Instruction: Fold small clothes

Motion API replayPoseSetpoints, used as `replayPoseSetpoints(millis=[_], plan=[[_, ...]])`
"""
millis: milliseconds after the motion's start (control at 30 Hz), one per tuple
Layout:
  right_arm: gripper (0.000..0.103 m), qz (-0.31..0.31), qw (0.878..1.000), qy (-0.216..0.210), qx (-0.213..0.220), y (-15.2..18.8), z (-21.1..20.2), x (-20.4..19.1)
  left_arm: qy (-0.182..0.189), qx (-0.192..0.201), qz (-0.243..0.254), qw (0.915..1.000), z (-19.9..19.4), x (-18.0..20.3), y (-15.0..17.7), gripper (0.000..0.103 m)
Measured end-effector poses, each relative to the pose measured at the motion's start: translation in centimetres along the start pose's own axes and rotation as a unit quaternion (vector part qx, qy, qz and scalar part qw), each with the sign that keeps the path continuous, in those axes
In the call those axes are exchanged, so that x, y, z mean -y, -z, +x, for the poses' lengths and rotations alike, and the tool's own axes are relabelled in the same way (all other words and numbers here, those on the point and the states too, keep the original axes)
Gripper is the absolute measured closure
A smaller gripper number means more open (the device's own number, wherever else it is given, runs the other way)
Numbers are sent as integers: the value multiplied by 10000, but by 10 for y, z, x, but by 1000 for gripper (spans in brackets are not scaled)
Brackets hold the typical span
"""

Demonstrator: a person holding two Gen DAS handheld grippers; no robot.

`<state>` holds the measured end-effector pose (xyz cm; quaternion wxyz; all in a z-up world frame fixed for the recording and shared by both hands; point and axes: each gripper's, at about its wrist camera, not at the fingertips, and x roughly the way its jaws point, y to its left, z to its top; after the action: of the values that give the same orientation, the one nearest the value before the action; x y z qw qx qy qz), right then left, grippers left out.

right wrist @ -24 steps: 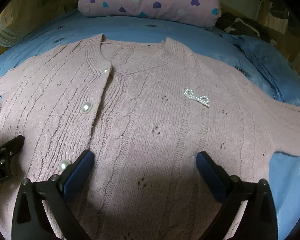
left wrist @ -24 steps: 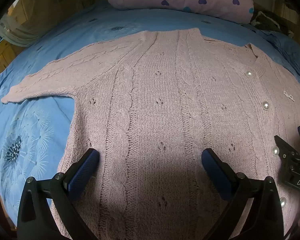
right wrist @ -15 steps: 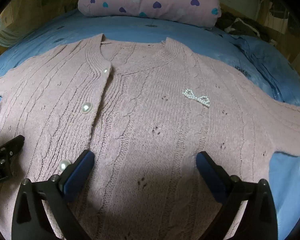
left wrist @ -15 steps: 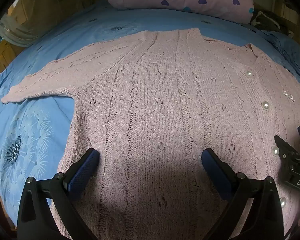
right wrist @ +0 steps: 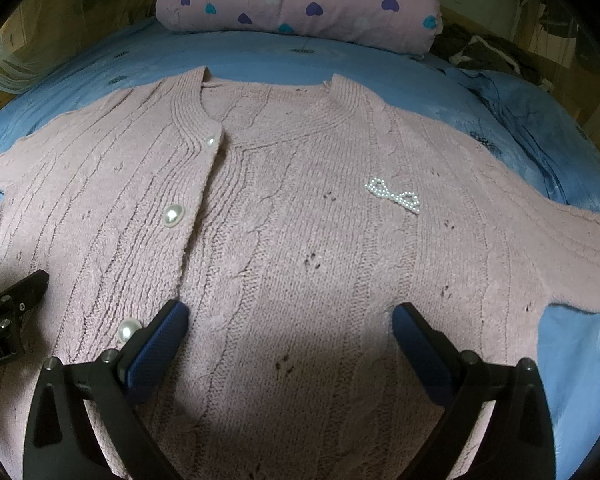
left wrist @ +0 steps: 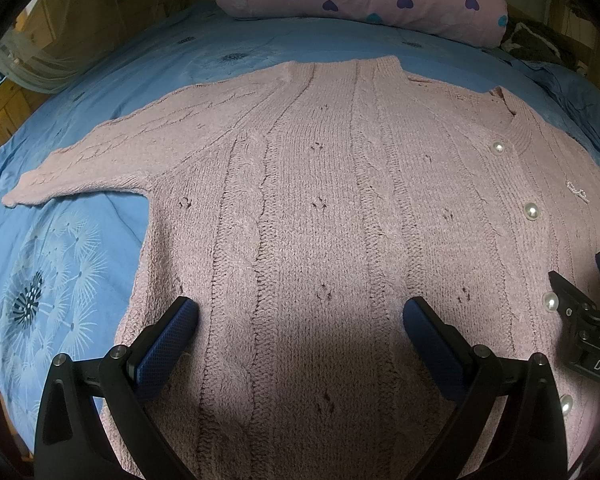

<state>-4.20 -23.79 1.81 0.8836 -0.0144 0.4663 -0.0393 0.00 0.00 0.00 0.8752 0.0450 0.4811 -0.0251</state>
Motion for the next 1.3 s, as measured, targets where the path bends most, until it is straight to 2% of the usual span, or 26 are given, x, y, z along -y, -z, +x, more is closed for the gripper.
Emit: replayPoseSetpoints(millis=[1000,1100,1233,1300], plan=[[0,115,9998,94,-95,-2,-1,-2,-77,-23,80,9999,1,5,-2,14],[0,331,9992,198,-58,-5,-5,-2,58,-44,-44,10000,-6,-6,-7,20],[2,380,9978,332,437,-13,-31,-13,-366,596,-337,9970,-32,-52,-41,22],[2,260,9954,424,819,-18,-48,-22,-491,717,-602,9944,-37,-87,-65,22]])
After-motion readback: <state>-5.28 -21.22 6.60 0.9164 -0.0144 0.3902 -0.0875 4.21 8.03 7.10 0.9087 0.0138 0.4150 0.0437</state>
